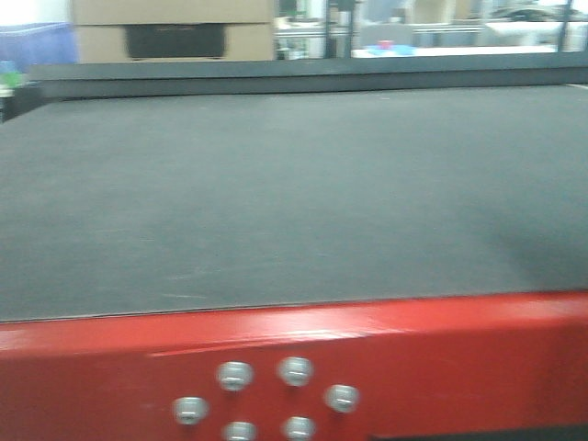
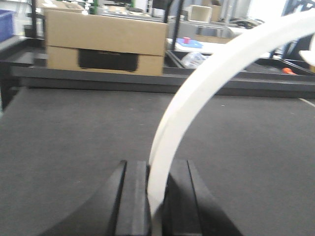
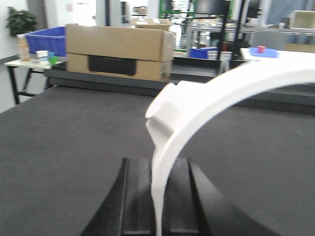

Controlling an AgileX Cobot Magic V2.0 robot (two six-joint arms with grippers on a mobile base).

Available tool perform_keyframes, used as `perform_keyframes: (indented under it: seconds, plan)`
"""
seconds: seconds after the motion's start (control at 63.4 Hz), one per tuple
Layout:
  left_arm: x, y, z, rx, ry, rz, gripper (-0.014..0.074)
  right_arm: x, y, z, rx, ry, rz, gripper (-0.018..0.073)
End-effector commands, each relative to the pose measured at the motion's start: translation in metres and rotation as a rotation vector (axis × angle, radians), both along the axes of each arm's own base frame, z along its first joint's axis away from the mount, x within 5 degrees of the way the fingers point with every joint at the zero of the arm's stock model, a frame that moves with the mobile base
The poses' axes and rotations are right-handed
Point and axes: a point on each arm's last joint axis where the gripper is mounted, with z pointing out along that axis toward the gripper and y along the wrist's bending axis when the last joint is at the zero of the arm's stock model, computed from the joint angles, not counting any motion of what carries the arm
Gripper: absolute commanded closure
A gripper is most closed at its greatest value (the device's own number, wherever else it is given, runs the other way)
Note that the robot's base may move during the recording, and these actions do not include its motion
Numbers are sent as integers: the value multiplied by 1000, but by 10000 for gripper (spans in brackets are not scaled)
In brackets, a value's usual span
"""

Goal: Grab PVC pipe and place in blue bin
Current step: 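Drive the base past the chair toward the blue bin shelf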

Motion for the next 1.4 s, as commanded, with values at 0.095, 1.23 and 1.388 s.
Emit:
perform_keyframes:
  seconds: [0.095,1.23,1.388]
  plan:
    - [-1,0,3,-8,-28,0,708,-2,0,3,-8,-38,-1,727]
    - [-1,0,3,-8,-28,0,708,-2,0,3,-8,-38,-1,727]
    - [-1,0,3,-8,-28,0,708,-2,0,3,-8,-38,-1,727]
